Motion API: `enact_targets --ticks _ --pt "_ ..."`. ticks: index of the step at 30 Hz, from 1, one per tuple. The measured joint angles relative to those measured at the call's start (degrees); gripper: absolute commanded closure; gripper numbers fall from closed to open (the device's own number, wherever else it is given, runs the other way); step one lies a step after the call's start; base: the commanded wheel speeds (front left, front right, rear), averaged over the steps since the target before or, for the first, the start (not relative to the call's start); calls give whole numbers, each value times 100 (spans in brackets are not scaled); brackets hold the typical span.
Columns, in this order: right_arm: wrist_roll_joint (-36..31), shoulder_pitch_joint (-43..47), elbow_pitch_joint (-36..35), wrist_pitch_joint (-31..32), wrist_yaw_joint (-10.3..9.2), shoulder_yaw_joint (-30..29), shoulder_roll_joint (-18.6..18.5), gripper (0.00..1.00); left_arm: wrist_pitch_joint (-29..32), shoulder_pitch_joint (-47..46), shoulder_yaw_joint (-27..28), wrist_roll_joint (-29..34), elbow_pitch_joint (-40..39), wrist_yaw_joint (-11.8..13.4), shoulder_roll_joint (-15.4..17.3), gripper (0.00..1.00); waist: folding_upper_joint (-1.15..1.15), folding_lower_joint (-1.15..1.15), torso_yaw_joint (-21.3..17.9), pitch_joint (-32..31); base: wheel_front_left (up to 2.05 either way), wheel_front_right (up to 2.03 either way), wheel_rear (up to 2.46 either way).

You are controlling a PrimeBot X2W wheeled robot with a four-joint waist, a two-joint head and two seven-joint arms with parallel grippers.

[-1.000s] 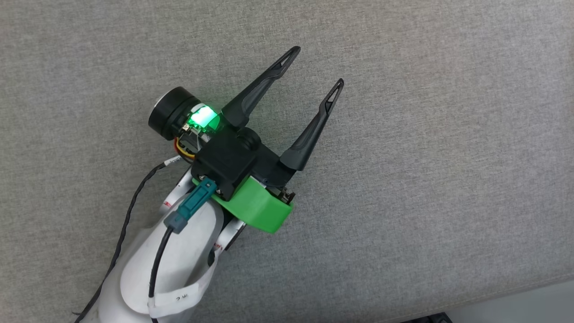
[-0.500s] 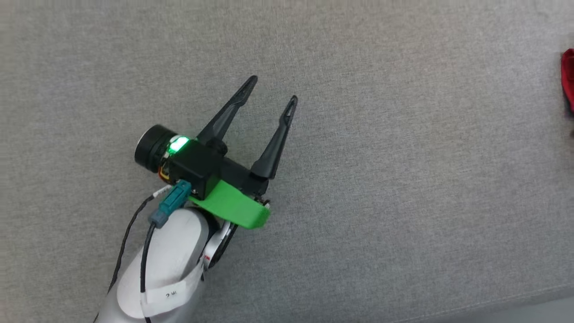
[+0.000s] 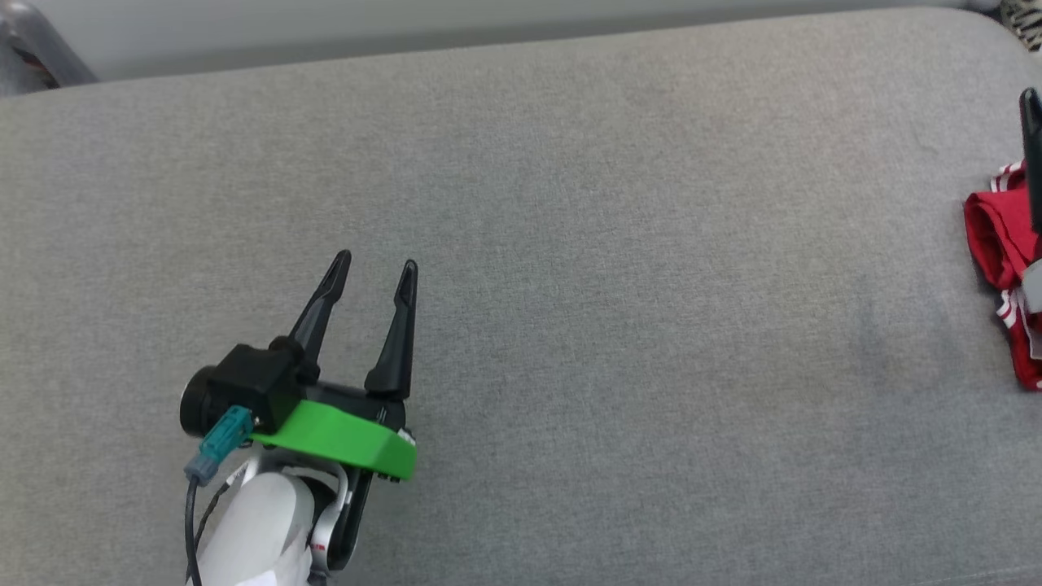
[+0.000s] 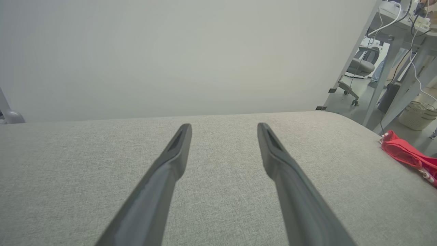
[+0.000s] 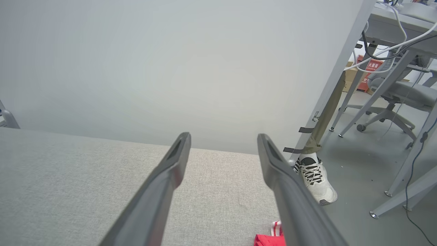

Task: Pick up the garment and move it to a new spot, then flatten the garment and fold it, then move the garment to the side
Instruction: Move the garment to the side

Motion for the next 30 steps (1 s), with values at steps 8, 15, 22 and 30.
enact_targets --ticks 8,15,22,30 --pt "-99 1438 -745 -379 -2 -542 1412 0 0 521 238 44 149 -114 -227 0 0 0 429 -512 0 0 0" --pt "-137 2279 -1146 -695 -2 -624 2180 0 0 804 413 45 275 -292 -493 0 0 0 827 -770 0 0 0" --pt "-225 2803 -867 -882 -2 -334 2320 0 0 976 531 158 617 -392 -660 0 0 0 1059 -958 0 0 0" --pt "-410 2843 -643 -1005 -2 -135 2363 0 0 1051 669 427 747 -434 -726 0 1 0 1128 -1092 0 0 0"
